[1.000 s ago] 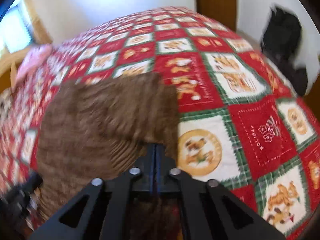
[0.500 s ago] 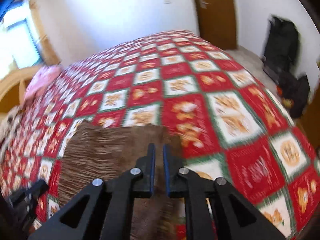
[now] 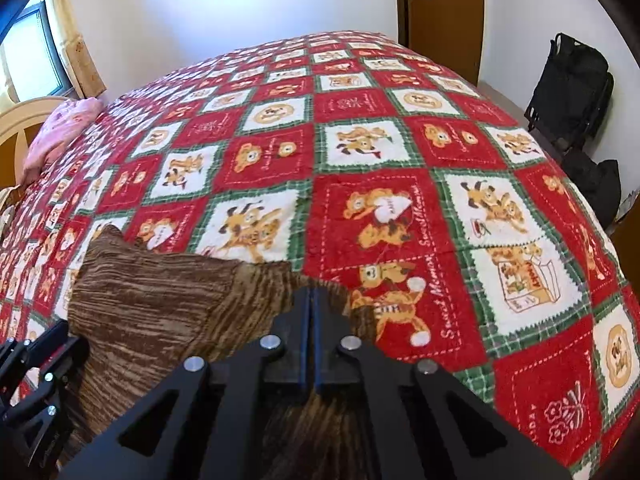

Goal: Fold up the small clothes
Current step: 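Move both open grippers to the edge of the folded brown sweater, then slide both grippers under the sweater edge and close them on it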

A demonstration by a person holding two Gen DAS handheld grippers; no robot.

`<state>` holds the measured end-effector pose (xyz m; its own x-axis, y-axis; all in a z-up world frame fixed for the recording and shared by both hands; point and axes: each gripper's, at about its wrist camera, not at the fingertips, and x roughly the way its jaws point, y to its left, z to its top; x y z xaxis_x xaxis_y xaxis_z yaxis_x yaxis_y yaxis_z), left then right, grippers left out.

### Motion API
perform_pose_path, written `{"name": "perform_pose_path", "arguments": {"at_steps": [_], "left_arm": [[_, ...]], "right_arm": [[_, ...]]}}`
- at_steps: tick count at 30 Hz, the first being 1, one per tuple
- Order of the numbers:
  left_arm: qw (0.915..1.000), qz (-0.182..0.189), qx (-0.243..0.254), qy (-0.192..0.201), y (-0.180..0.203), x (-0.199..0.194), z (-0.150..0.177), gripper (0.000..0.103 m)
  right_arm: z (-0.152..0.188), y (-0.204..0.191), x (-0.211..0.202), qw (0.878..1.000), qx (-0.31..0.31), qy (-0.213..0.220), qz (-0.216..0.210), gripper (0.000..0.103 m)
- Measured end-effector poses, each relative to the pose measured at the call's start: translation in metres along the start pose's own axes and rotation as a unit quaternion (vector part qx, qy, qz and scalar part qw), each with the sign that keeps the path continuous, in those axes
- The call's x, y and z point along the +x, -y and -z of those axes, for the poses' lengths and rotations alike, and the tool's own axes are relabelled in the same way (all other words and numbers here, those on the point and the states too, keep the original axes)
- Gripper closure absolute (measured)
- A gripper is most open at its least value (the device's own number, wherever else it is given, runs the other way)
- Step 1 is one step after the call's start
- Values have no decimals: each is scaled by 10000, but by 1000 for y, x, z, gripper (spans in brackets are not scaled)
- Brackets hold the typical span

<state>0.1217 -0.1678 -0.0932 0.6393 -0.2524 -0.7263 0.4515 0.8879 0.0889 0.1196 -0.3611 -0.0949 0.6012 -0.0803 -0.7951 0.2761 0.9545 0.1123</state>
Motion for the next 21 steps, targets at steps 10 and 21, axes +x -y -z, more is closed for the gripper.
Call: {"name": "perform_pose_path", "arguments": {"at_steps": [10,21], "left_arm": [[9996,52,-102,-243,-1,-17,-1,73],[9996,-110,-177,-194,1,-62,24,46]], "right_arm": [[-1,3,-34,9986,131,471,209,91],[67,-27,-120,9975,274,635,-152,40]]}}
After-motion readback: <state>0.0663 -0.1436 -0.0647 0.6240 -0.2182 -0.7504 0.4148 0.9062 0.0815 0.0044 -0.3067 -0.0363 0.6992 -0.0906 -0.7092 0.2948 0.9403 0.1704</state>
